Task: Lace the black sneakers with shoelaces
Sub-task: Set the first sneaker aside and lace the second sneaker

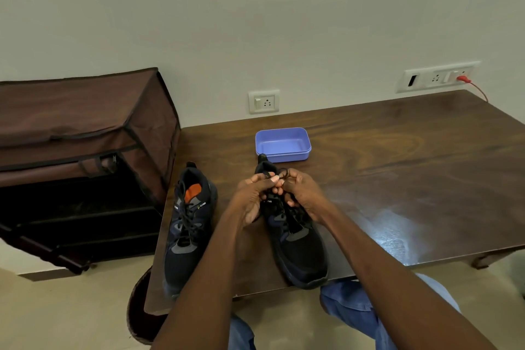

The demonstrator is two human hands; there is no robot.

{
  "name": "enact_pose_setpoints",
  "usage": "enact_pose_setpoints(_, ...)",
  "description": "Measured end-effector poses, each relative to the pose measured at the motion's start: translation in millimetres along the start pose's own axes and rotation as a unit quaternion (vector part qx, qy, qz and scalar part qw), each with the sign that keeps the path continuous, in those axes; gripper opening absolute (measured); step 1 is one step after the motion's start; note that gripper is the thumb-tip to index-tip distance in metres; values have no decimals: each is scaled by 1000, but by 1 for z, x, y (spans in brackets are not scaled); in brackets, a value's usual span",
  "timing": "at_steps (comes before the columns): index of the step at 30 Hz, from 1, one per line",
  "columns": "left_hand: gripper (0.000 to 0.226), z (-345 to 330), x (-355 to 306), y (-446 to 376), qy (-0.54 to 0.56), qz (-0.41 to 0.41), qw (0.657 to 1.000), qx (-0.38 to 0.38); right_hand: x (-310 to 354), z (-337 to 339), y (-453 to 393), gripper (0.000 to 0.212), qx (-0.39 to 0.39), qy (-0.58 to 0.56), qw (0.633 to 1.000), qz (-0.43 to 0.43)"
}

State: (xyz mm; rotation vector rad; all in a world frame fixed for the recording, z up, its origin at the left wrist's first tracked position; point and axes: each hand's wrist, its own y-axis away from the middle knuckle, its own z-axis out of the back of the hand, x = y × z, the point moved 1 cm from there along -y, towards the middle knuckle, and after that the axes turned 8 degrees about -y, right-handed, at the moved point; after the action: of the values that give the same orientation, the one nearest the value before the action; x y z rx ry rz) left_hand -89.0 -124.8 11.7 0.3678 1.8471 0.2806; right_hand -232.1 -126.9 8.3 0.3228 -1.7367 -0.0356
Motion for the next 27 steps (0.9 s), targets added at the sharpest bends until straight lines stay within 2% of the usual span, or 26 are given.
enact_pose_setpoints(2, 21, -1, -6, 1, -20, 13, 1000, 11, 3, 2, 0, 7, 10, 15, 1000, 3)
enact_pose_setpoints(5, 13, -3, -9, 3, -18, 11, 1000, -14, 5, 3, 0, 10, 2, 43, 999, -2)
enact_pose_setpoints(8, 8, -9, -4, 9, -33, -18, 995, -88, 7, 0, 5, 7, -32, 57, 998, -3)
enact_pose_setpoints(10, 6, -15, 2, 13, -85, -56, 983, -154, 8, -1, 9, 3, -51, 45, 998, 1)
enact_pose_setpoints(12, 4, -22, 6, 16, -189, -122, 948, -227, 8, -2, 13, 2, -57, 28, 998, 10)
enact_pose_setpoints(15, 8, -34, 10, 23, -288, -222, 887, -283, 9, -5, 19, 7, -76, 30, 996, 28)
enact_pose_setpoints(18, 9, -34, 18, 19, -404, -246, 809, -348, 6, -7, 22, 4, -140, 125, 980, 68)
enact_pose_setpoints(19, 10, -33, 20, 17, -425, -250, 793, -356, 5, -7, 23, 8, -158, 171, 968, 90)
enact_pose_setpoints(21, 14, -30, 25, 13, -428, -244, 793, -359, 2, -9, 24, 14, -160, 252, 945, 135)
enact_pose_setpoints(25, 8, -31, 19, 18, -403, -217, 820, -345, -1, -10, 28, 9, -125, 399, 890, 183)
enact_pose_setpoints(27, 11, -26, 15, 15, -439, -225, 815, -303, 1, -9, 28, 9, -125, 400, 887, 192)
